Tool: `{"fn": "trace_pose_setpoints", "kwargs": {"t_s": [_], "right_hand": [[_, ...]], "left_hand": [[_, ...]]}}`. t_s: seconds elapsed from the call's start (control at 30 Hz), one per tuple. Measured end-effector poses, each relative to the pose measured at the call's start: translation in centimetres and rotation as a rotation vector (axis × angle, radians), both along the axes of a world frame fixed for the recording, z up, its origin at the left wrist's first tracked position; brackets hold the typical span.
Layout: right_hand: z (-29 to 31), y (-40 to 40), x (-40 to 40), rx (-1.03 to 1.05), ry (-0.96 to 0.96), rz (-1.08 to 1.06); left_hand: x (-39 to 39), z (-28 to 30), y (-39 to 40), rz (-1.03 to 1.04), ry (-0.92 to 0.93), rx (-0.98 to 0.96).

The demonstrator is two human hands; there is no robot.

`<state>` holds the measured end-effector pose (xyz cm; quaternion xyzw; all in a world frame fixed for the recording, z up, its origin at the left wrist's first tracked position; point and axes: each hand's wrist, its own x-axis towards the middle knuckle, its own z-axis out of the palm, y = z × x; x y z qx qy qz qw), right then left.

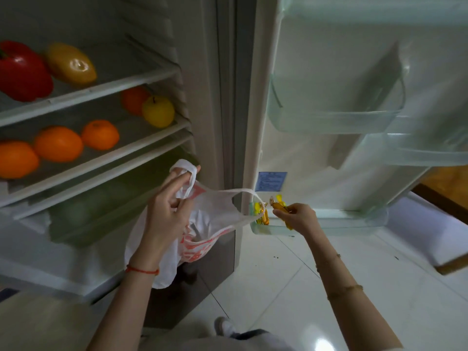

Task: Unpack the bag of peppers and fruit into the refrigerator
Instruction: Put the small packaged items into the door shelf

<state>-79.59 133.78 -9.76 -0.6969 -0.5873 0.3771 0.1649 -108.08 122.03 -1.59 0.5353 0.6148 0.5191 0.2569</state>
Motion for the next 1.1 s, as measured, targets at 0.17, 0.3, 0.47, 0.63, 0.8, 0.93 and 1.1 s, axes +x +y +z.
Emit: {"fn": "trace_pose_setpoints", "kwargs": {"t_s": [0.17, 0.3, 0.47, 0.63, 0.8, 0.93, 1.1], "right_hand": [[-2.4, 2.4, -1.8, -0.05, -0.115, 0.014], [-4.4, 3.4, -2.8, -0.113, -0.149, 0.03], [-5.6, 3.3, -3.4, -0.16, -0.254, 0.076], [-3.2, 3.0, -3.9, -0.067, -0.378, 0.121], [2.5, 0.9, -6.7, 0.329, -0.26, 0.112], [6.0, -2.4, -11.1, 0.572, 0.055, 0.386], [2.9, -3.9, -17.6, 0.36, -0.022, 0.949]], "left_hand": [[-0.4, 0.1, -0.7, 0.045, 0.022, -0.034], [-0.9, 0.4, -1.3, 0.072, 0.007, -0.033], [-1.4, 0.7, -2.2, 0.086, -0.044, 0.009], [-2.9, -0.1, -2.7, 0.107, -0.023, -0.025], [-3.8, 0.1, -3.6, 0.105, -0.05, -0.036], [-4.1, 0.5, -4.8, 0.131, -0.125, -0.029], [-4.5, 0.9, -6.8, 0.21, -0.136, -0.03]]}}
